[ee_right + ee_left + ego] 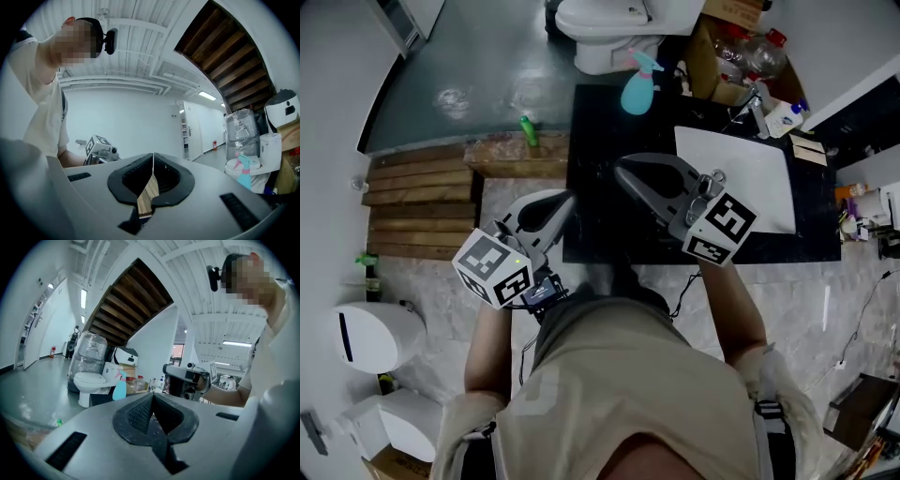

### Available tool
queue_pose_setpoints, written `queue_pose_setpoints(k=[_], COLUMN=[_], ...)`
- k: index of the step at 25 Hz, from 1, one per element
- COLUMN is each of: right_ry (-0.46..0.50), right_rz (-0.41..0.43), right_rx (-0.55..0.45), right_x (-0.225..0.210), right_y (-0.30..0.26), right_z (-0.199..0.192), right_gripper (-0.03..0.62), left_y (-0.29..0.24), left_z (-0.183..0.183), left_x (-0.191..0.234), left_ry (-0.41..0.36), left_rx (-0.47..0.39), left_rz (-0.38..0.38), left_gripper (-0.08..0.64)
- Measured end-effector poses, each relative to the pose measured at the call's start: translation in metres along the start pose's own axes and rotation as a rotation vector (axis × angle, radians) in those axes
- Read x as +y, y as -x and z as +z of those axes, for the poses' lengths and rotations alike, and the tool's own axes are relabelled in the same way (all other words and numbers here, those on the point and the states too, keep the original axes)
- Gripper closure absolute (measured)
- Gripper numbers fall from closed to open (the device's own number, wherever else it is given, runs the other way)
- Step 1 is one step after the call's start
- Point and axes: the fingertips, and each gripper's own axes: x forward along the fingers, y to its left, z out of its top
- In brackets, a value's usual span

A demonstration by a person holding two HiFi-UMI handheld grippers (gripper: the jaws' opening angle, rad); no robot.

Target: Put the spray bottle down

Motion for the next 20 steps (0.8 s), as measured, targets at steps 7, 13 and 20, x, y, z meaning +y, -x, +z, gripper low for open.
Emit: queue_pose_setpoints(k=[7,13,20], right_ry=[0.022,0.027,0.025], right_rz=[-0.020,-0.023,-0.018], right_rx=[-0.030,-0.036,-0.042], right_x=[0.009,0.019,0.027], right_y=[0.006,-0.001,-0.015], right_z=[0.016,0.018,0.020], right_gripper=[0.568,0.568,0.568], left_y=[0.010,0.008,0.001], left_z=[0.046,0.057,0.064], left_x=[-0.016,-0.012,0.000], left_ry=[-0.110,-0.338,-0.699], left_rx=[-0.200,-0.163,-0.056], left_rz=[-0.055,-0.026,0.019], left_gripper=[0.549,0.549,0.549])
